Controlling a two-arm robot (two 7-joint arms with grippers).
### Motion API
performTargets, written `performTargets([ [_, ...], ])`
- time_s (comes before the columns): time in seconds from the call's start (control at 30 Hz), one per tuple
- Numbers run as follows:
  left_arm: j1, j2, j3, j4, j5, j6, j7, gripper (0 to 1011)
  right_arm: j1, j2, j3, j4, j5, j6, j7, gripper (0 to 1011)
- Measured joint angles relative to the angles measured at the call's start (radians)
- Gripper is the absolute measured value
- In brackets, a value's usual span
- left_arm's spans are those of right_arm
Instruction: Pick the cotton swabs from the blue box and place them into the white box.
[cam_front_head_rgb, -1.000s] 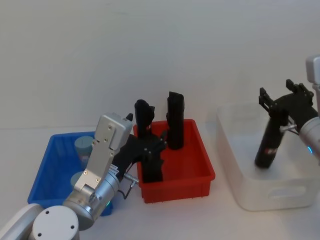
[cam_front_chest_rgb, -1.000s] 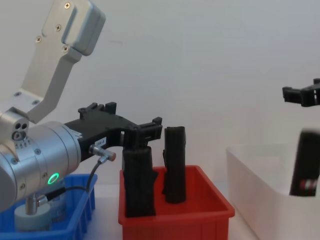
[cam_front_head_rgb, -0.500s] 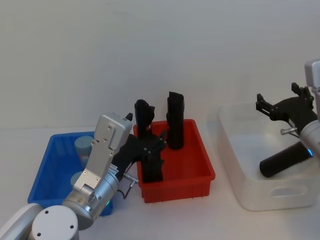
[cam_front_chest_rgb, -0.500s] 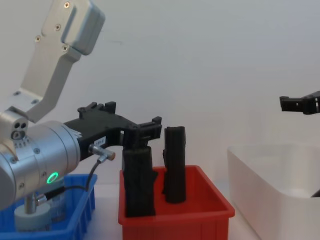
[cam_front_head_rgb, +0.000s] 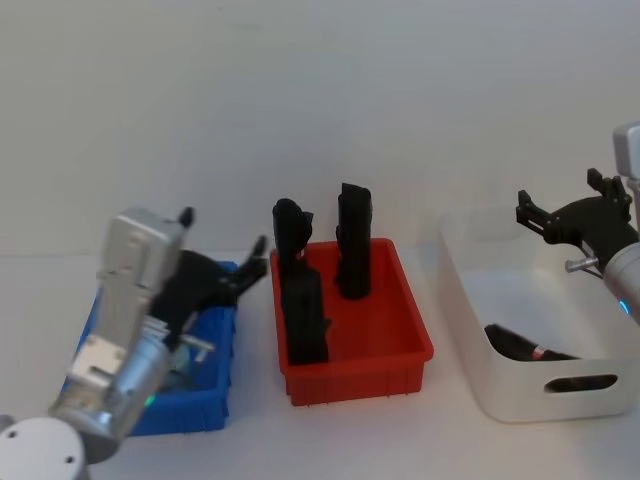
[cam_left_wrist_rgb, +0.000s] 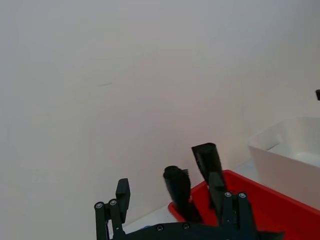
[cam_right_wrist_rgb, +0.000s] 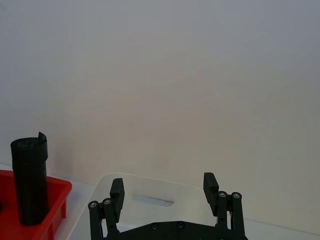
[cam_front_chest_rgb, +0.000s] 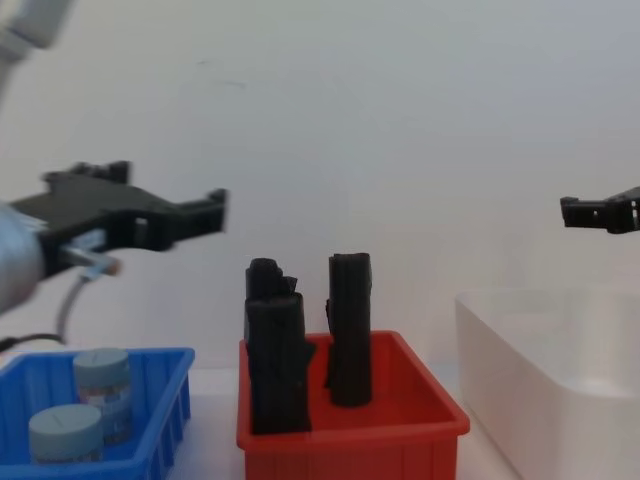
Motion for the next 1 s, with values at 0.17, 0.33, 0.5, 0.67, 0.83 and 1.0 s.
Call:
performTargets([
  [0.17,0.041,0.053,-0.031,-0.047,-0.052,0.014,0.042,1004,0.0,0.0,0.0,0.001,0.0,-0.001,0.0,1002],
  [0.33,0.072,0.092,-0.055,-0.08,-0.099,0.034,0.066,1004,0.001,0.0,0.0,0.002,-0.001,-0.001,0.0,1002],
  [0.5,0.09,0.119,-0.077,-0.091,-0.152,0.06,0.062,1004,0.001,0.0,0.0,0.003,-0.001,-0.001,0.0,1002],
  [0.67,0.085,0.12,-0.084,-0.066,-0.175,0.078,0.027,1004,0.001,0.0,0.0,0.003,-0.001,-0.001,0.0,1001],
  [0.83,0.069,0.109,-0.086,-0.021,-0.187,0.093,-0.014,1004,0.001,0.0,0.0,0.003,-0.001,-0.001,0.0,1001],
  [1.0,0.053,0.096,-0.087,0.02,-0.188,0.108,-0.044,1004,0.001,0.0,0.0,0.004,-0.001,-0.001,0.0,1001],
])
